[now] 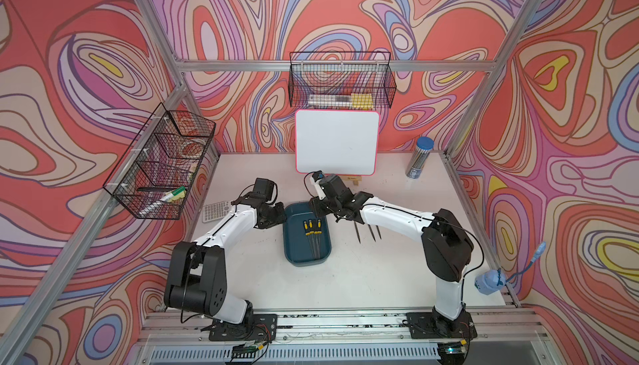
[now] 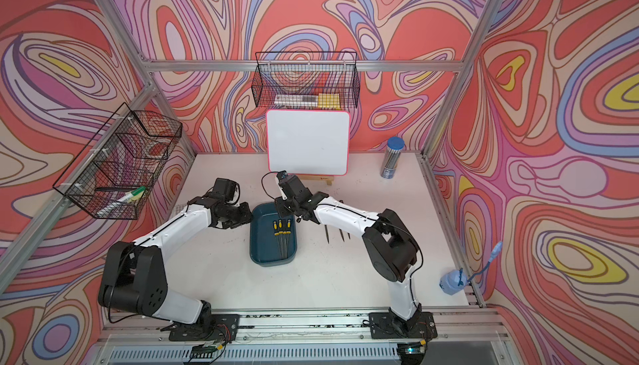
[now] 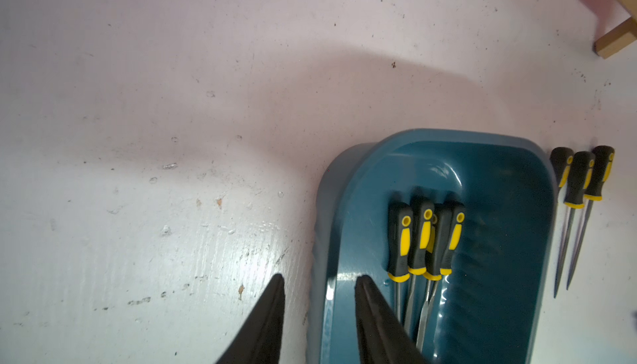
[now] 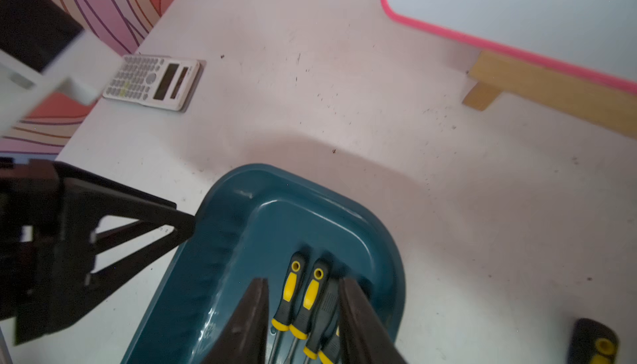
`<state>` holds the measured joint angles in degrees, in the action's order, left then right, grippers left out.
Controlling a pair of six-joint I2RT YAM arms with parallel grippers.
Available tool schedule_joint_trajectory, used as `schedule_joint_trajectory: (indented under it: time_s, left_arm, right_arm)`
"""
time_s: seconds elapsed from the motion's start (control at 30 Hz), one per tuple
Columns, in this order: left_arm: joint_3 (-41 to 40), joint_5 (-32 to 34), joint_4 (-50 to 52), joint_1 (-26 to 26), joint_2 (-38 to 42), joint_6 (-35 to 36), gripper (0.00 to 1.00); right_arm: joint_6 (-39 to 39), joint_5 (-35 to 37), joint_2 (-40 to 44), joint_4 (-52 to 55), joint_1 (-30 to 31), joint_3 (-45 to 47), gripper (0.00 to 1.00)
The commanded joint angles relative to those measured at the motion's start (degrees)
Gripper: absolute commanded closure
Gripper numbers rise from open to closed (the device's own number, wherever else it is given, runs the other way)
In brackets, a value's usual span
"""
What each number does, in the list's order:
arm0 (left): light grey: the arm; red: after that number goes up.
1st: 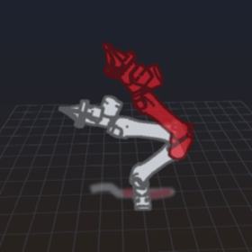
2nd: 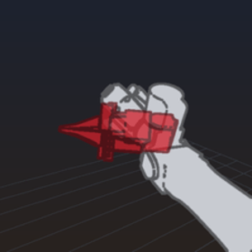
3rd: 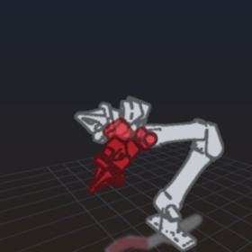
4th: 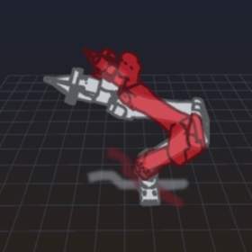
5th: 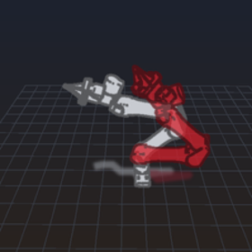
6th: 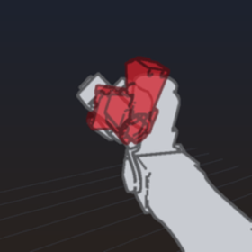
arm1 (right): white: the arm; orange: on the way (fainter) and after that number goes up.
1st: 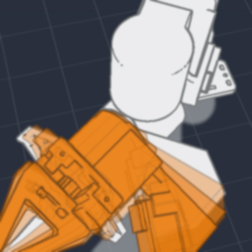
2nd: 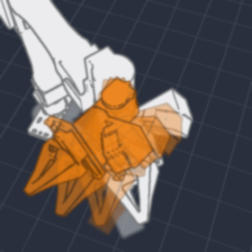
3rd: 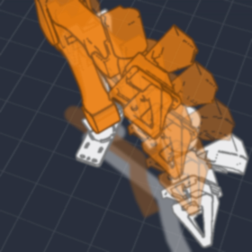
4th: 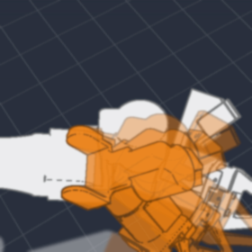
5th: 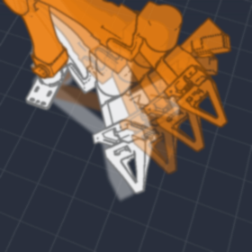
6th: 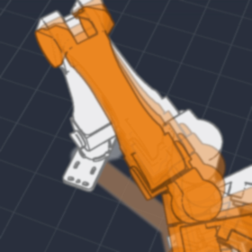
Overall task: Take the file tool out of the storage box
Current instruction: Pick up the file tool from the storage box.
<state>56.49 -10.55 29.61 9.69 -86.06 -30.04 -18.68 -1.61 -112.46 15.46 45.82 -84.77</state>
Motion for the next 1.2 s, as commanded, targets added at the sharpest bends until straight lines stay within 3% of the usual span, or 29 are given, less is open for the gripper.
schedule_joint_trajectory:
  time_s: [0.0,0.47,1.17]
  left_arm:
    - [-0.15,-0.01,0.17,-0.38,-0.24,-0.02,0.61]
    - [-1.29,0.43,-0.51,-0.38,-0.11,0.10,0.61]
    - [-1.38,0.95,-0.21,-0.42,0.44,0.44,0.61]
  right_arm:
    - [-2.00,-0.74,-2.88,1.06,0.36,-0.54,0.64]
    - [-0.84,-6.97,-12.89,6.01,1.89,-8.04,0.64]
    - [-0.75,-5.78,-19.70,15.36,2.25,-16.98,0.65]
